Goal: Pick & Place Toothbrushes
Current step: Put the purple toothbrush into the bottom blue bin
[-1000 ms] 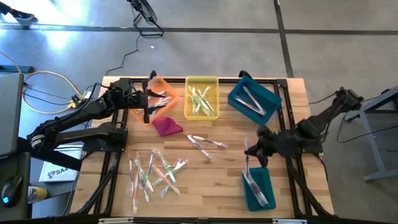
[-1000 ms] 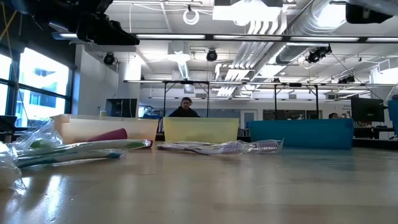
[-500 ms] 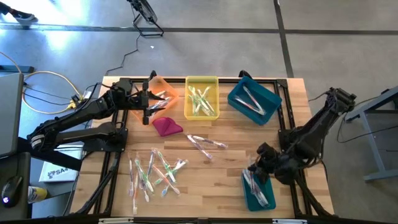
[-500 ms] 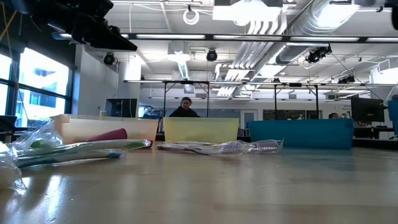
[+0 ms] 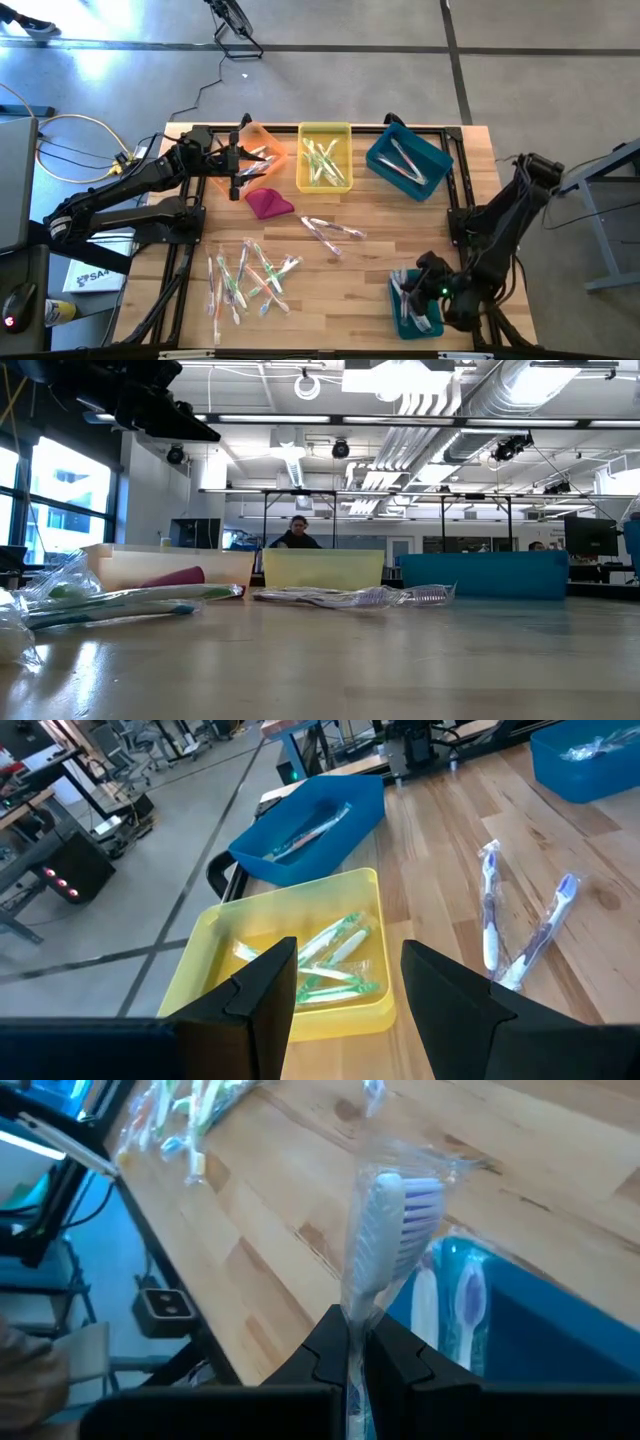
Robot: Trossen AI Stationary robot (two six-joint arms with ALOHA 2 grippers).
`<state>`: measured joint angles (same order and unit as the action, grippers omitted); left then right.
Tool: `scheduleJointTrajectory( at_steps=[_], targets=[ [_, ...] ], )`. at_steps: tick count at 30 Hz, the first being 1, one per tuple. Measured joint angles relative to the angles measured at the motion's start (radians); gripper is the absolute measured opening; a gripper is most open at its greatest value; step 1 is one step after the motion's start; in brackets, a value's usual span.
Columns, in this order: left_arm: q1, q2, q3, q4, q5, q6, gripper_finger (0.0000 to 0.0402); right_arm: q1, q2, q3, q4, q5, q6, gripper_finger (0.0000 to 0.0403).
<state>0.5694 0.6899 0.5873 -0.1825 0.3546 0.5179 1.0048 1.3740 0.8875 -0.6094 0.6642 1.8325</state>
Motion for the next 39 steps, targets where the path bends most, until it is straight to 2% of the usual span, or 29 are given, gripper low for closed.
scheduleJointTrajectory(
  at_steps=[7,13,15,21,25,28,34,39],
  targets=[
    [0.000,0.000,0.000,0.002,-0.001,0.008,0.0175,0.021,0.084,0.000,0.014,0.004,0.083,0.0008],
    [0.000,0.000,0.000,0.011,-0.002,0.029,0.0175,0.023,0.105,0.000,0.046,-0.001,0.086,0.0012],
    [0.000,0.000,0.000,0.018,-0.002,0.030,0.0175,0.021,0.105,0.000,0.045,-0.002,0.086,0.0031],
    [0.000,0.000,0.000,0.022,-0.002,0.031,0.0175,0.014,0.105,0.000,0.030,-0.033,0.070,0.0121],
    [0.000,0.000,0.000,0.024,-0.002,0.031,0.0175,0.014,0.092,0.000,0.006,-0.075,0.059,0.0151],
    [0.000,0.000,0.000,0.024,-0.002,0.031,0.0175,0.014,0.064,0.000,-0.020,-0.070,0.057,0.0148],
    [0.000,0.000,0.000,0.024,-0.002,0.031,0.0175,0.003,-0.022,0.000,-0.095,-0.065,-0.006,0.0119],
    [0.000,0.000,0.000,0.024,-0.001,0.031,0.0175,-0.036,-0.100,0.000,-0.090,-0.061,-0.153,0.0102]
  ],
)
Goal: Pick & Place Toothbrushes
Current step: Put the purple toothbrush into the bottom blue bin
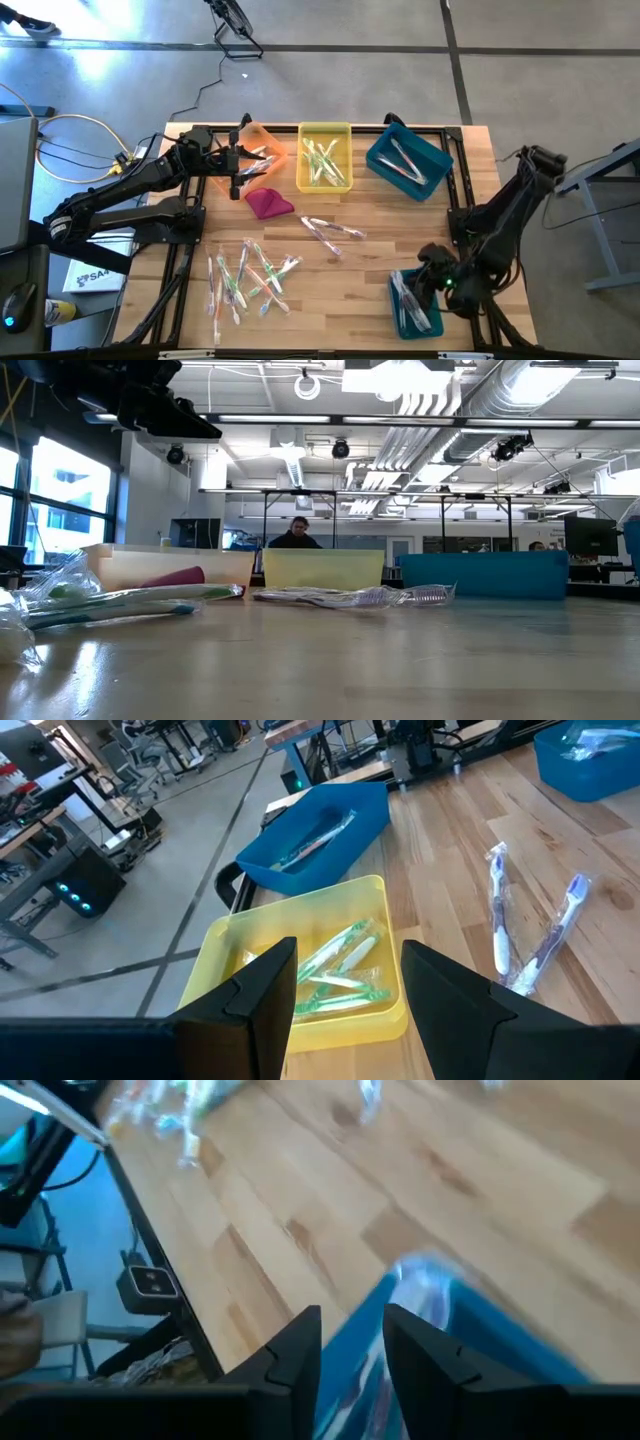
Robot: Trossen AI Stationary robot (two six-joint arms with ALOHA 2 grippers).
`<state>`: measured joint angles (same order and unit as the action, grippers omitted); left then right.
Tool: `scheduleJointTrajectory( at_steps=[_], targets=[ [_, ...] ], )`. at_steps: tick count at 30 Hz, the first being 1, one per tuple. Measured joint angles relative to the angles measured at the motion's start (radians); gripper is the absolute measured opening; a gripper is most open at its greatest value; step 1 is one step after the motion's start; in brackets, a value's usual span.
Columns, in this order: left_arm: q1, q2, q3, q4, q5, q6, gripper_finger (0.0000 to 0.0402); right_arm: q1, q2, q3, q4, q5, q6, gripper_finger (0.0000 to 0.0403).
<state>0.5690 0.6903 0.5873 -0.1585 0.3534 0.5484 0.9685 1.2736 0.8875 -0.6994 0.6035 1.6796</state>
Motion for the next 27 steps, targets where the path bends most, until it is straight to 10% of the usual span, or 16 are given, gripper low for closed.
scheduleJointTrajectory(
  at_steps=[12,27],
  targets=[
    [0.000,0.000,0.000,0.000,0.000,0.000,0.0175,-0.207,-0.062,0.000,0.113,0.015,-0.550,0.0097],
    [0.000,0.000,0.000,-0.009,0.000,0.000,0.0175,-0.551,-0.062,0.000,0.278,-0.325,-1.085,0.0097]
  ],
)
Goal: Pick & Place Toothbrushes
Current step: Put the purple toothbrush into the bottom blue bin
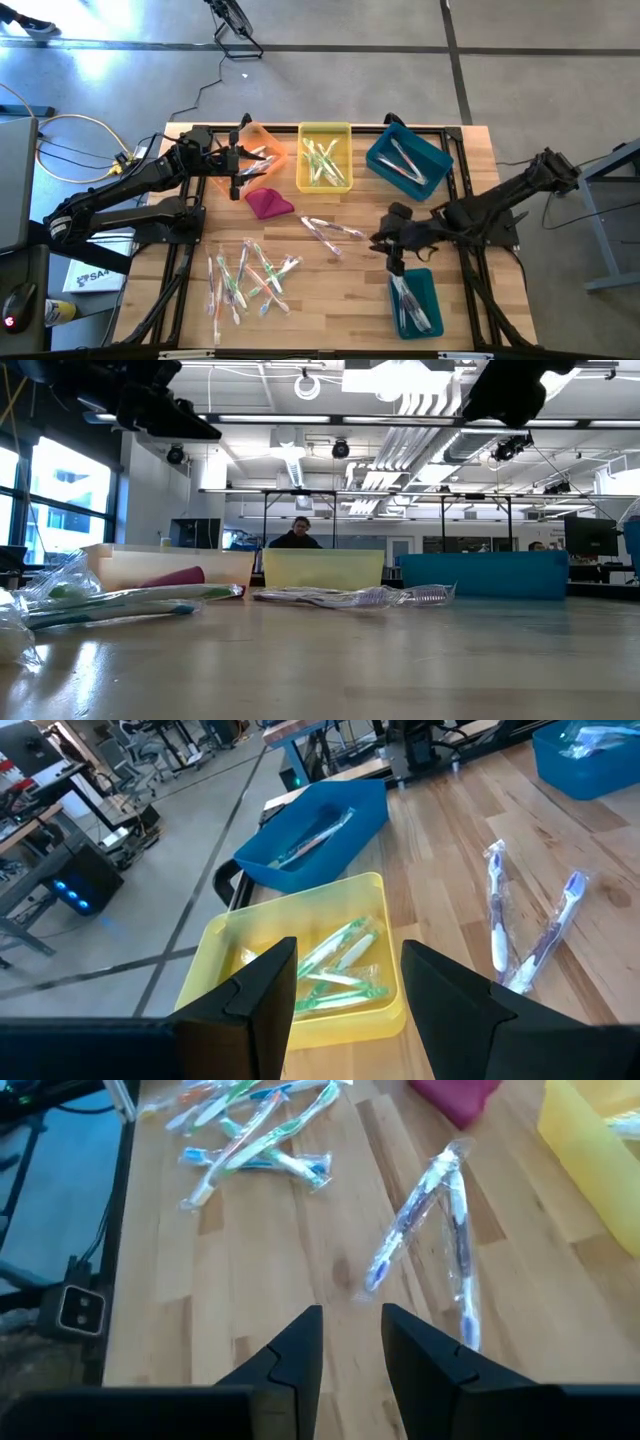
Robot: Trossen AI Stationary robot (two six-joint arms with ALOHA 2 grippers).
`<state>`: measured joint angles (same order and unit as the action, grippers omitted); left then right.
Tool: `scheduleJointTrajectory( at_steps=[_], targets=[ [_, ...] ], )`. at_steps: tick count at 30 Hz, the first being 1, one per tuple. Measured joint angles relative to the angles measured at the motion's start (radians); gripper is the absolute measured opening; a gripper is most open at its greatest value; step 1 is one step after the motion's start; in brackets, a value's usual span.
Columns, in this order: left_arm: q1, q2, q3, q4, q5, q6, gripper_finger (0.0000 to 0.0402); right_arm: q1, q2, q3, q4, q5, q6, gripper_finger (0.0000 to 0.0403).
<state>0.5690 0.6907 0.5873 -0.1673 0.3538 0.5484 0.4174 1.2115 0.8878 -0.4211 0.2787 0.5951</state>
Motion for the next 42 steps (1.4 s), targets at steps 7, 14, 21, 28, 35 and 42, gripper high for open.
scheduleJointTrajectory(
  at_steps=[7,14,21,28,35,42],
  targets=[
    [0.000,0.000,0.000,-0.019,0.000,0.000,0.0175,-0.150,0.013,0.000,0.037,-0.117,-0.134,0.0097],
    [0.000,0.000,0.000,-0.018,0.000,0.000,0.0175,-0.264,0.031,0.000,0.132,-0.262,-0.273,0.0097],
    [0.000,0.000,0.000,-0.018,-0.003,0.008,0.0175,-0.359,0.050,0.000,0.193,-0.313,-0.382,0.0097],
    [0.000,0.001,0.000,-0.017,-0.049,0.027,0.0175,-0.439,0.123,0.000,0.235,-0.341,-0.475,0.0097],
    [0.000,0.001,0.000,-0.017,-0.051,0.023,0.0175,-0.483,0.246,0.000,0.329,-0.387,-0.496,0.0097],
    [0.000,0.001,0.000,-0.016,-0.053,-0.004,0.0175,-0.488,0.346,0.000,0.419,-0.384,-0.495,0.0097]
  ],
)
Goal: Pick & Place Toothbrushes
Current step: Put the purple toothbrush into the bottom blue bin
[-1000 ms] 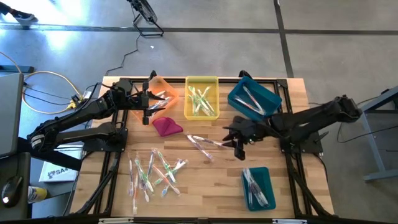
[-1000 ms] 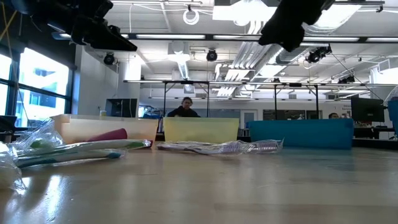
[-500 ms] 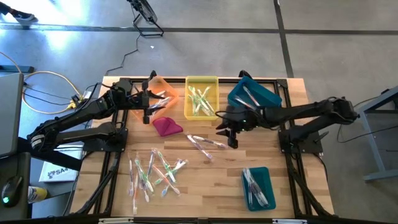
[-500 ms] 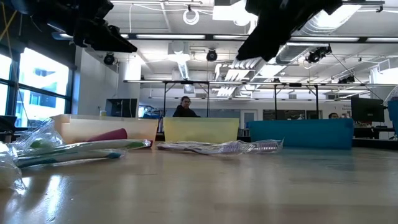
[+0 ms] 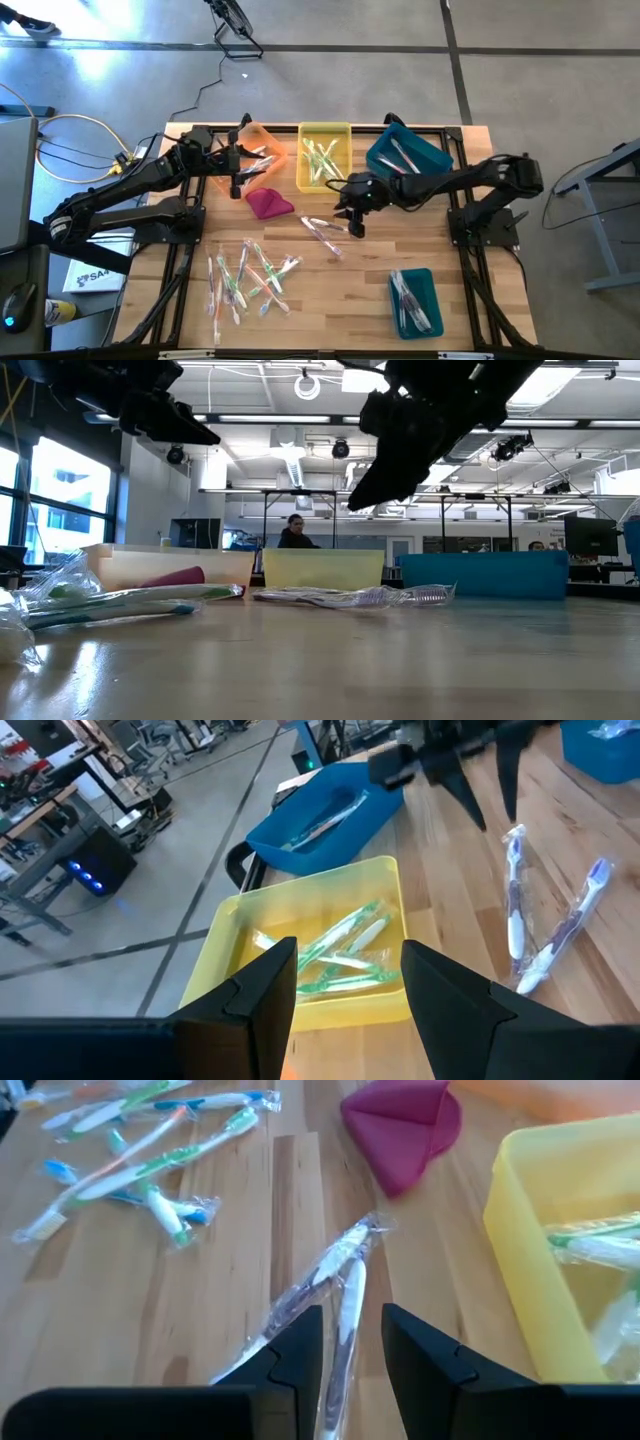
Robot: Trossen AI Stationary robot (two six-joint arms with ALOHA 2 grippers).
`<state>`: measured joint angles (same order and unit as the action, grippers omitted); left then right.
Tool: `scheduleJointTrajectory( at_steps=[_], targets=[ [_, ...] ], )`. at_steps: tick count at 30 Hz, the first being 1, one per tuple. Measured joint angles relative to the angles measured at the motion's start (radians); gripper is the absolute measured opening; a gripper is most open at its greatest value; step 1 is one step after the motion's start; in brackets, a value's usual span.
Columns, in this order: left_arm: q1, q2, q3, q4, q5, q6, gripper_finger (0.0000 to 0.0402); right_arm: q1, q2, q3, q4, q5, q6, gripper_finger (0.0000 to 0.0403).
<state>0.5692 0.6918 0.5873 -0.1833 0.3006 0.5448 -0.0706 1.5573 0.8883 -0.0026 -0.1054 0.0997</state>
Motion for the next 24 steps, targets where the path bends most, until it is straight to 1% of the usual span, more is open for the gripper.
scheduleJointTrajectory(
  at_steps=[3,7,21,24],
  targets=[
    [0.000,0.000,0.000,0.000,0.000,-0.001,0.0175,0.006,0.039,0.000,0.044,-0.001,0.000,0.0097],
    [0.000,0.000,0.000,0.000,0.002,-0.001,0.0175,0.013,0.078,0.000,0.061,0.005,0.002,0.0097],
    [0.000,0.000,0.000,-0.001,0.004,-0.001,0.0175,0.078,0.186,0.000,0.087,0.148,0.027,0.0097],
    [0.000,0.000,0.000,-0.001,0.004,-0.001,0.0175,0.089,0.188,-0.001,0.084,0.178,0.027,0.0104]
  ],
)
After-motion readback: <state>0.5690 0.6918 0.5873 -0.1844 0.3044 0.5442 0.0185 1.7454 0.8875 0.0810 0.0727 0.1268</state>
